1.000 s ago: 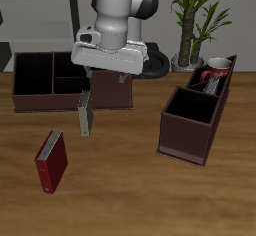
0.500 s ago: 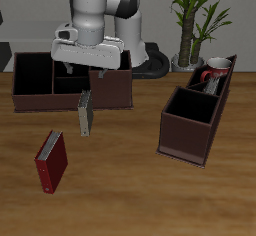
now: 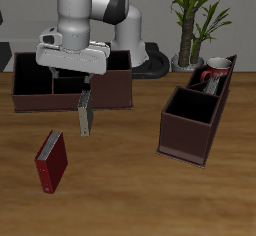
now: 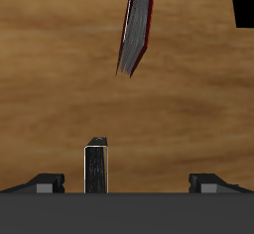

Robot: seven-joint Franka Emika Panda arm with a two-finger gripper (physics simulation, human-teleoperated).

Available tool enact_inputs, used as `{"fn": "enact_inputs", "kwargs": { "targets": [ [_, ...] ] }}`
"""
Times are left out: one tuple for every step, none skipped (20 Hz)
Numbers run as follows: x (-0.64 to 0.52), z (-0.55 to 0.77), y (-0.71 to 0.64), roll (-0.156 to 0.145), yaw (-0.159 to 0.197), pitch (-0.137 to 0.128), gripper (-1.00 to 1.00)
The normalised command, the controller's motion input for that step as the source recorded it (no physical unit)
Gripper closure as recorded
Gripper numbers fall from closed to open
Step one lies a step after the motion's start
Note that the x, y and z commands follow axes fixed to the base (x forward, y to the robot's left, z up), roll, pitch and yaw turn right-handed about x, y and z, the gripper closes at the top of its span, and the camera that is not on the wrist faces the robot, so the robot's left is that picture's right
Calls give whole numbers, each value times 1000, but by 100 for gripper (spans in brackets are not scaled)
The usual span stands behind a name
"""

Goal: Place the red mug into the left desk caddy's left compartment and place the striped book into the left desk caddy's back compartment and place the red book into the back desk caddy's front compartment

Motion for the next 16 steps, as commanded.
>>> {"fn": "enact_inputs", "kwargs": {
  "targets": [
    [641,248,-297,94,-16,33,-100],
    [491,101,-211,66,3,87,-100],
    [519,321,-377,-198,53,-94,-100],
    [1159,565,-288,62,251,-149,-100],
    [499,394,-341,-317,-2,-190,-100],
    [391,249,35,135,-40,-50,-100],
    [732,243,-202,37,-149,-129,-100],
    [719,-123,-43,-48,-99,76,-100],
    [494,-180,222,70,184,-23,-100],
    [723,-174,57,-28,86,5,-100],
    [582,-120,145,38,-217,74,-100],
    [436,-32,350,238,57,-41,-100],
    [478,-146,139,-39,59,-12,-100],
    [416,-128,256,74,16,30,-100],
    [328,-16,223,158,165,4,-100],
    [450,42,-78,-18,55,-40,-100]
  ]
}}
